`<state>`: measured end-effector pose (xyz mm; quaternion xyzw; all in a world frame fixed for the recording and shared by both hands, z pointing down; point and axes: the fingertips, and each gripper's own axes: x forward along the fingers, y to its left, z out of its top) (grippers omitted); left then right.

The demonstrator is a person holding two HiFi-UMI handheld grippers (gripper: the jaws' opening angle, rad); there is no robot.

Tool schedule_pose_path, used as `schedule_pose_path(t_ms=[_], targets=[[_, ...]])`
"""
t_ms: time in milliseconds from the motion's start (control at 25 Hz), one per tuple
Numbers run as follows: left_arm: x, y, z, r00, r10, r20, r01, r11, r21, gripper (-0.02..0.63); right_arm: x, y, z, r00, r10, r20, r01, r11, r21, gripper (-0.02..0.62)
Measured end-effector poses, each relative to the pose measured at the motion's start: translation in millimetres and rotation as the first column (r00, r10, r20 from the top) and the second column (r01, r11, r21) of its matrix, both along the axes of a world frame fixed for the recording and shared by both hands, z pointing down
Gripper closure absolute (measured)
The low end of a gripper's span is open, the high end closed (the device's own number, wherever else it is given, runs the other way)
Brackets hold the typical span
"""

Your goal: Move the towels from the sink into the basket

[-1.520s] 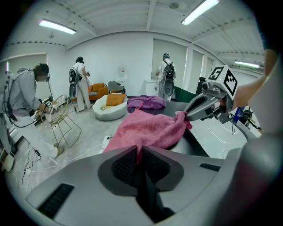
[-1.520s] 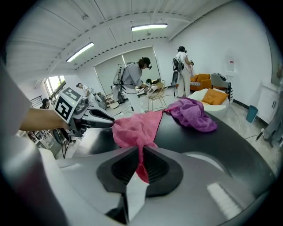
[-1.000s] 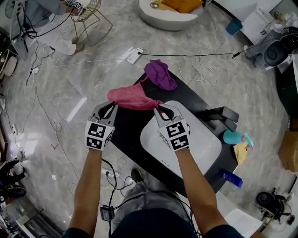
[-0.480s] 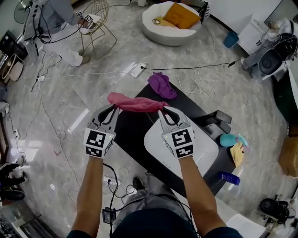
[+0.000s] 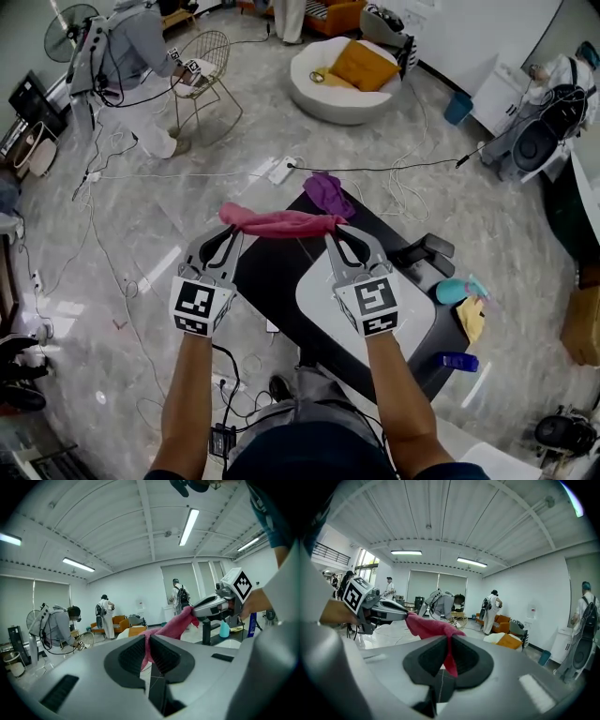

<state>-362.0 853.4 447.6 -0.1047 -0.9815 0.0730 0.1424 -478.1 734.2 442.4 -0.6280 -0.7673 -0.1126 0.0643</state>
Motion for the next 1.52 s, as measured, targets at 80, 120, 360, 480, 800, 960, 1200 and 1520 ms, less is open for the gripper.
schedule_pose_path(t_ms=[80,120,360,480,800,960,1200,1520], targets=[[7,-7,-17,1.000,0.008,0.022,-0.007,1.000,-0.012,0.569,7,-6,-16,1.000,0.003,0.016,-0.003,1.000,-0.016,0.557],[12,-10,-25,0.999,0.010,0.031,-0.009,1.000,-0.019,0.569,11,-9,-23,1.000,0.004,0.023,-0.004,1.000,-0.023,0.557],[37,-31,-61,0.997,0.025,0.073,-0.022,0.998,-0.051,0.569,36,-31,-56,0.998,0.005,0.068,-0.002,0.999,-0.047,0.557],[47,-42,-79,0.995,0.036,0.094,-0.030,0.998,-0.063,0.569,45,-40,-74,0.997,0.008,0.083,-0.003,0.998,-0.060,0.557],[70,-64,-118,0.989,0.046,0.139,-0.035,0.996,-0.084,0.569,67,-61,-115,0.992,0.006,0.124,0.005,0.996,-0.091,0.557],[107,-78,-123,0.986,0.063,0.156,-0.048,0.994,-0.099,0.569,105,-76,-119,0.989,0.010,0.147,0.005,0.995,-0.100,0.557],[143,-94,-140,0.982,0.086,0.170,-0.065,0.990,-0.124,0.569,144,-94,-139,0.984,0.024,0.176,-0.003,0.993,-0.115,0.557],[169,-124,-166,0.970,0.135,0.203,-0.106,0.983,-0.148,0.569,177,-131,-168,0.975,0.068,0.210,-0.038,0.989,-0.143,0.557]])
